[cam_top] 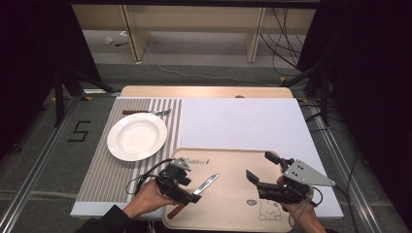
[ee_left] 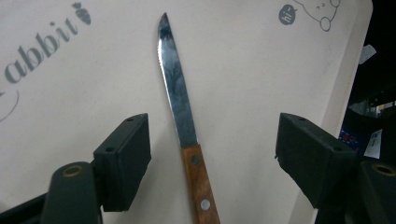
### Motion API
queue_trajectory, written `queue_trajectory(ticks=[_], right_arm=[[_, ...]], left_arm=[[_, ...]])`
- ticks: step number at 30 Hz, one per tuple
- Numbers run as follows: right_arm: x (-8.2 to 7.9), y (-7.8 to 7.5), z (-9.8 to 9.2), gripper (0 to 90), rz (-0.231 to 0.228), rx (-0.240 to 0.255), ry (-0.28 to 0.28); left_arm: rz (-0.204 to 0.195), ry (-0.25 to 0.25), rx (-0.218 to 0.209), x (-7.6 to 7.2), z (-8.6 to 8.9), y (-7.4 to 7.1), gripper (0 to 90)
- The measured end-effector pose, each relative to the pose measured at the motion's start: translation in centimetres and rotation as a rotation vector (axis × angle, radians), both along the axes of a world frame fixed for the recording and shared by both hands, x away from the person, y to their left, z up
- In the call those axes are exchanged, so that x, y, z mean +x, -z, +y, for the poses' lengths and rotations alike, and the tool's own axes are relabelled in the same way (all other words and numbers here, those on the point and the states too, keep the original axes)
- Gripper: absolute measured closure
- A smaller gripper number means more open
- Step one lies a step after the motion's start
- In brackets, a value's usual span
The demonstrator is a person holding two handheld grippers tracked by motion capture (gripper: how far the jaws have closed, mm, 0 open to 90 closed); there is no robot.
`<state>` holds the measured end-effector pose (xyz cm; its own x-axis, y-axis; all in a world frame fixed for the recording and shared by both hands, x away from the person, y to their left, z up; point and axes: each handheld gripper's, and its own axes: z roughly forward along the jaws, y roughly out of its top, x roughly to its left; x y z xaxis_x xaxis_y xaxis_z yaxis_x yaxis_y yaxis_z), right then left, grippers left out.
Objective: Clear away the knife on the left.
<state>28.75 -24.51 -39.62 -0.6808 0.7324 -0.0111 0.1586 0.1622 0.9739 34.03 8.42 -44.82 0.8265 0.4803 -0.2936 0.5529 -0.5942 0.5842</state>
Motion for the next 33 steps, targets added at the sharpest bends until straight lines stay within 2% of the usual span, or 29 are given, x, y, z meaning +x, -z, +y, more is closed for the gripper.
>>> queue_trajectory(ticks=[1,3,4,5,8,9,10,11,13,17,19,20,23,30,33], right_arm=[[0.0,0.0,0.0,17.7,-0.001,-0.001,0.0],[0.0,0.0,0.0,17.7,-0.001,-0.001,-0.001],[0.0,0.0,0.0,17.7,-0.001,-0.001,0.0],[0.0,0.0,0.0,17.7,0.0,-0.001,-0.001],[0.0,0.0,0.0,17.7,0.0,0.0,-0.001],[0.0,0.0,0.0,17.7,0.0,-0.001,-0.001],[0.0,0.0,0.0,17.7,0.001,-0.001,-0.001],[0.0,0.0,0.0,17.7,0.001,-0.001,-0.001],[0.0,0.0,0.0,17.7,0.001,-0.001,-0.003],[0.0,0.0,0.0,17.7,0.002,-0.001,-0.001],[0.0,0.0,0.0,17.7,0.001,-0.001,-0.003],[0.0,0.0,0.0,17.7,0.001,-0.001,-0.003],[0.0,0.0,0.0,17.7,0.001,-0.001,-0.003],[0.0,0.0,0.0,17.7,0.001,0.0,-0.004],[0.0,0.0,0.0,17.7,0.0,-0.001,-0.006]], left_arm=[[-0.011,0.004,-0.001,-0.1,-0.2,0.0,28.0],[-0.07,0.073,0.007,0.3,-0.2,0.0,32.0],[-0.086,0.091,-0.004,0.4,-0.3,0.0,36.5],[-0.085,0.111,-0.01,0.4,-0.3,0.0,41.7],[-0.066,0.135,-0.005,0.4,-0.5,0.2,56.4],[-0.04,0.119,0.001,0.2,-0.7,0.3,60.4],[-0.035,0.111,0.016,0.1,-0.9,0.4,64.2],[0.007,0.06,0.024,-0.4,-1.1,0.4,68.2],[0.009,0.069,0.04,-0.5,-1.3,0.6,75.5],[0.002,0.082,0.041,-0.5,-1.5,0.7,82.1],[0.031,0.055,-0.013,-0.3,-1.3,0.9,86.6],[0.033,0.058,-0.016,-0.2,-1.2,0.9,88.0],[0.023,0.048,0.004,-0.1,-1.1,1.1,89.6],[0.011,0.07,0.031,-0.2,-1.7,1.6,89.6],[0.005,0.064,0.037,-0.1,-1.8,1.7,89.6]])
